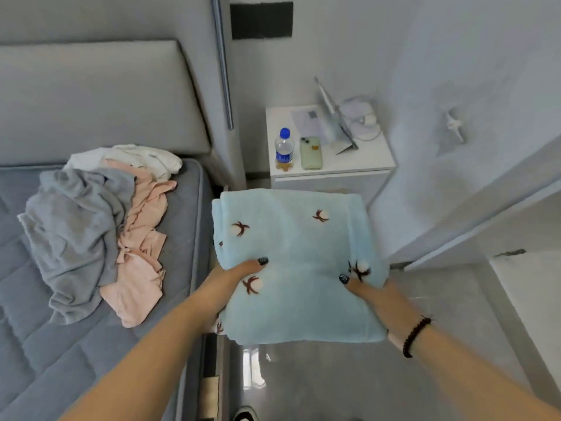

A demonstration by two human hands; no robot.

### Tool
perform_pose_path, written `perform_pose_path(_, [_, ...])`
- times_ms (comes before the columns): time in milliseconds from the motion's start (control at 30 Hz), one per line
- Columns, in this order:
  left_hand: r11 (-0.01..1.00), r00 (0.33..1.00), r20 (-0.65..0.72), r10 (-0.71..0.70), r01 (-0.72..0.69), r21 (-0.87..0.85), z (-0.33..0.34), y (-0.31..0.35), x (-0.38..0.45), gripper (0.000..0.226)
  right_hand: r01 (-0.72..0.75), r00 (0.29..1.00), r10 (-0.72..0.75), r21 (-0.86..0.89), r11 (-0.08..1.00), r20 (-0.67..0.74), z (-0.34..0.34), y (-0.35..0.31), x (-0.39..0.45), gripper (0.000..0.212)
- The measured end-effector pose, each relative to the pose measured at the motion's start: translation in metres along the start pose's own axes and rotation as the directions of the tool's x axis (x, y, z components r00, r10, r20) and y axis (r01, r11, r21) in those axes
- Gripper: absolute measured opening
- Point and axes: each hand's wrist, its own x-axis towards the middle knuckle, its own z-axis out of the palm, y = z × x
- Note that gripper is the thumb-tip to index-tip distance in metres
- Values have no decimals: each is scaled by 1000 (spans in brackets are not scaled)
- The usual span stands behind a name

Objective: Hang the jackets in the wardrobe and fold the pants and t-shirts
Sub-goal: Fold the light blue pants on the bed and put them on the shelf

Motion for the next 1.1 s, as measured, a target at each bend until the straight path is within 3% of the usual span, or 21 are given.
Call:
perform_pose_path(167, [993, 987, 129, 91, -100, 63, 117, 63, -41, 58, 101, 990, -94, 60, 993, -106, -96, -66, -85, 55])
perform_pose_path(233, [991, 980, 169, 107, -120, 67, 165, 78, -57, 58, 135, 978, -125, 49, 990, -168, -136, -86, -121, 38])
perform_pose_path(333, [984, 955, 263, 140, -164, 72, 237, 96, -73, 64, 208, 936, -195, 11, 978, -292, -199, -113, -172, 25])
perform_pose_path(433, [964, 909, 381, 169, -232, 127, 313, 119, -91, 52, 273, 880, -255, -15, 962, -401, -260, -136, -223, 24])
perform_pose_path(567, [931, 818, 547, 178, -320, 175, 407, 152, -111, 54, 304, 814, -247, 23, 952, -526, -332, -156, -284, 38])
perform_pose_path(700, [889, 716, 679, 162, -405, 215, 485, 183, -130, 51, 382, 706, -285, 9, 924, -649, -376, -171, -334, 76])
perform_pose_path(833, [875, 610, 777, 152, -449, 182, 556, 205, -142, 51, 538, 586, -373, 2, 843, -719, -413, -196, -375, 62])
perform_pose_path(967, [837, 545, 825, 149, -514, 189, 635, 244, -153, 59, 646, 500, -452, -29, 762, -739, -448, -224, -405, 101])
perform_pose_path(1000, [797, 421, 890, 176, -592, 122, 645, 254, -148, 58, 672, 476, -463, -30, 740, -748, -457, -233, -411, 101])
perform_pose_path(1033, [826, 357, 879, 317, -560, -70, 661, 265, -138, 54, 689, 455, -471, -36, 724, -756, -465, -244, -416, 97])
perform_pose_path(1100, [821, 352, 861, 367, -558, -121, 703, 298, -158, 49, 718, 397, -492, -72, 692, -775, -481, -267, -426, 87])
